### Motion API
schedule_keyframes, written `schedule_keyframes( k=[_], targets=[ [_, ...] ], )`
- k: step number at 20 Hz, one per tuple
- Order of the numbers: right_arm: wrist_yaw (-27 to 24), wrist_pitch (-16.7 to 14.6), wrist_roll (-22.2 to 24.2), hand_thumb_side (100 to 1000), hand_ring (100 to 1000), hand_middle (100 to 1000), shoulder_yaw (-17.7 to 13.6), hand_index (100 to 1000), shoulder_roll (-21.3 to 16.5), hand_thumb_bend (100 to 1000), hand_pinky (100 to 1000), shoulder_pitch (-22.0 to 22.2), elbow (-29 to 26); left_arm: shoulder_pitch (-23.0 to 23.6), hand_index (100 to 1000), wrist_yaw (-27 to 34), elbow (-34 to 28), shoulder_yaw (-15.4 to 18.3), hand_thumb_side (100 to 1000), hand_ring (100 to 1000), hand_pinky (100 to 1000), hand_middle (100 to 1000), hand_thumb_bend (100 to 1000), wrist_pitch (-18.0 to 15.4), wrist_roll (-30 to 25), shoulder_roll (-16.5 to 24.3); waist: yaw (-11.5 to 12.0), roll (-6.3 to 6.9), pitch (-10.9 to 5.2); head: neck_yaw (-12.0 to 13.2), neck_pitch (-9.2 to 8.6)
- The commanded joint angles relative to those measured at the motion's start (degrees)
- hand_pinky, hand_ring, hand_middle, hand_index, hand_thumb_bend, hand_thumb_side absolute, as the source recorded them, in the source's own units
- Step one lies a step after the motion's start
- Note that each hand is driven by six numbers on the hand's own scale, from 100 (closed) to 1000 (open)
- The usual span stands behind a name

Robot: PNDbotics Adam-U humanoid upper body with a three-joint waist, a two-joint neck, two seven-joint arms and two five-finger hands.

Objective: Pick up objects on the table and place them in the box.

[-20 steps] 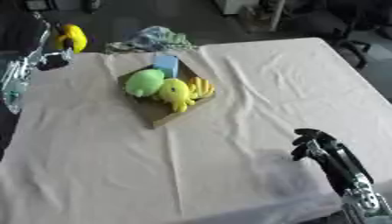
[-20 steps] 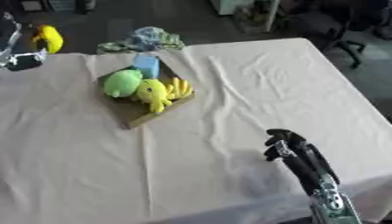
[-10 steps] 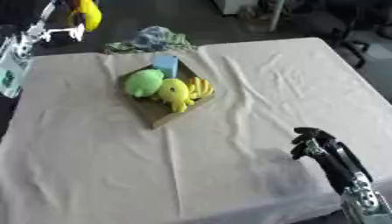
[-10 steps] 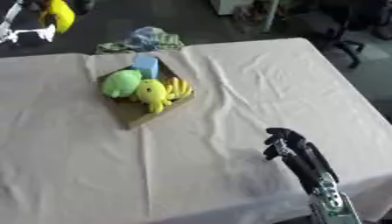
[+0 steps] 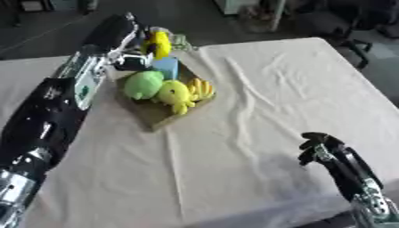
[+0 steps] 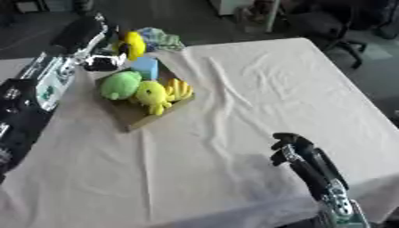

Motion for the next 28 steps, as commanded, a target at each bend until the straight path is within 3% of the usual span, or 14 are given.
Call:
schedule_keyframes(
  k=[1, 18, 23, 28],
  targets=[
    [-0.28, -0.12, 0.23, 614, 528, 551, -0.06, 753, -0.79, 100, 509, -0.73, -0.42, -0.71, 475, -2.71, 1.42, 0.71, 237, 360, 400, 289, 100, -0.27, 0.96, -1.07, -0.12, -0.39, -0.33, 0.32, -0.2],
    [-0.29, -0.05, 0.26, 615, 528, 551, -0.13, 752, -0.66, 100, 509, -0.73, -0.55, -0.05, 574, -6.39, 3.29, 1.05, 209, 421, 484, 390, 100, 0.39, 0.97, -1.65, -0.22, -0.21, -0.3, 0.31, -0.2],
    [-0.29, -0.04, 0.24, 615, 528, 551, -0.16, 752, -0.65, 100, 509, -0.72, -0.55, 0.13, 741, -6.19, 3.46, 1.21, 198, 547, 634, 558, 100, 0.26, 0.79, -1.54, -0.19, -0.21, -0.3, 0.17, -0.2],
    [-0.28, -0.04, 0.22, 616, 528, 551, -0.19, 752, -0.65, 100, 509, -0.72, -0.55, 0.19, 787, -6.05, 3.41, 1.24, 177, 620, 697, 651, 100, 0.49, 0.87, -1.31, -0.11, -0.2, -0.3, 0.03, -0.2]
  ],
)
